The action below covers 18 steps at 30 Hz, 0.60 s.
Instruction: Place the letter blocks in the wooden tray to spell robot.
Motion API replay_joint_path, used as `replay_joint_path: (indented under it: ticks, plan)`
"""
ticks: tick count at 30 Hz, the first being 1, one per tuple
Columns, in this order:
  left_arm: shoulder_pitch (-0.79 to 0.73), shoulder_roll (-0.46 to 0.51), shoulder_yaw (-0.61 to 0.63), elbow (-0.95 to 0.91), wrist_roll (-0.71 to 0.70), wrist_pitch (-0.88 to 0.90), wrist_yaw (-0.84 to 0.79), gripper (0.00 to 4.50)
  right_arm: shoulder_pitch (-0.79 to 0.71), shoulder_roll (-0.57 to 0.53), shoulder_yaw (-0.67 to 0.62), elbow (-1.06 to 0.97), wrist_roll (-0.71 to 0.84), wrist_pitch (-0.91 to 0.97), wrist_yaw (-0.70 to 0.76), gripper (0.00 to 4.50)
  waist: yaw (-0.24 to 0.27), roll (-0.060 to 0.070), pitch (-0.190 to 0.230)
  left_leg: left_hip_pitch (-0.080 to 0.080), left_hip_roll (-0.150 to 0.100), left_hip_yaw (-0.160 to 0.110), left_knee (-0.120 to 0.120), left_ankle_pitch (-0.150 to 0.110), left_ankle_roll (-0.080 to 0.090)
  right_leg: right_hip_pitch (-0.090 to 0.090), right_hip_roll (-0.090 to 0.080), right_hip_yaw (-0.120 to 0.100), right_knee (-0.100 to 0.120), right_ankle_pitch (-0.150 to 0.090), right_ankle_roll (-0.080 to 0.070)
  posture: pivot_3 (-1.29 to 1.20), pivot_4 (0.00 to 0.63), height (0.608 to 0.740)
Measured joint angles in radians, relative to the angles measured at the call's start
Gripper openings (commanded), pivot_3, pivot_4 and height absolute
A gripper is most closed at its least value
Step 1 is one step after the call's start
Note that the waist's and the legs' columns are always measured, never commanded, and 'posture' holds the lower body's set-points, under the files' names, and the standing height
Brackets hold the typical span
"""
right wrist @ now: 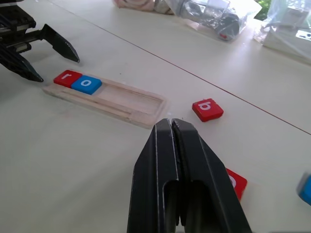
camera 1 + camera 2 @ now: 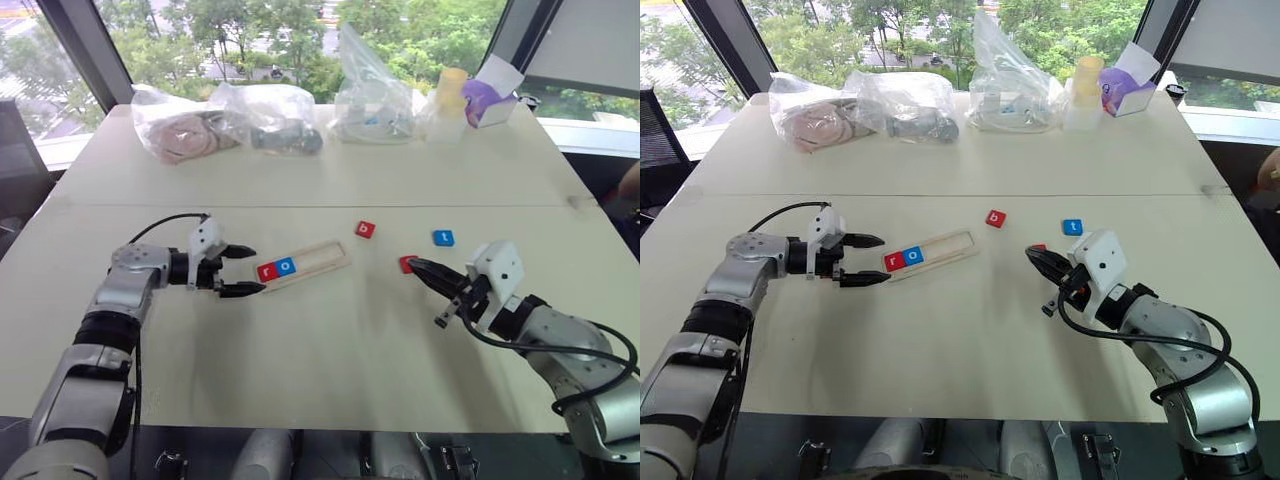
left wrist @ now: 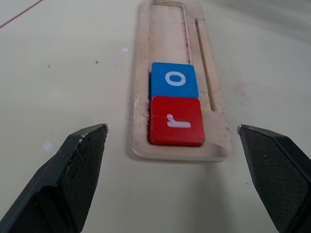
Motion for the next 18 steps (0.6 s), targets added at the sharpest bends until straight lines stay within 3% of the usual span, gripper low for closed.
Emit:
replay_joint_path:
  ticks: [11,18]
  plan:
    - [-0.021,-0.043,-0.010,0.061,0.029,-0.037,-0.041,4.49,0.025,0.006,0.001,-0.005,0.000,0.003,-0.032,0.00,0.002,-0.001,0.000,0.000,0.000,0.000,0.001,0.000,0.000,0.001,0.000,0.000,0.001,0.000,0.001,0.00,0.150,0.740]
    - [-0.021,-0.053,-0.015,0.064,0.077,-0.098,0.013,4.49,0.025,0.006,0.001,-0.005,0.000,0.002,-0.033,0.00,0.001,-0.001,0.000,0.000,0.000,0.000,0.002,0.000,0.000,0.001,0.000,0.000,0.002,0.000,0.001,0.00,0.150,0.740]
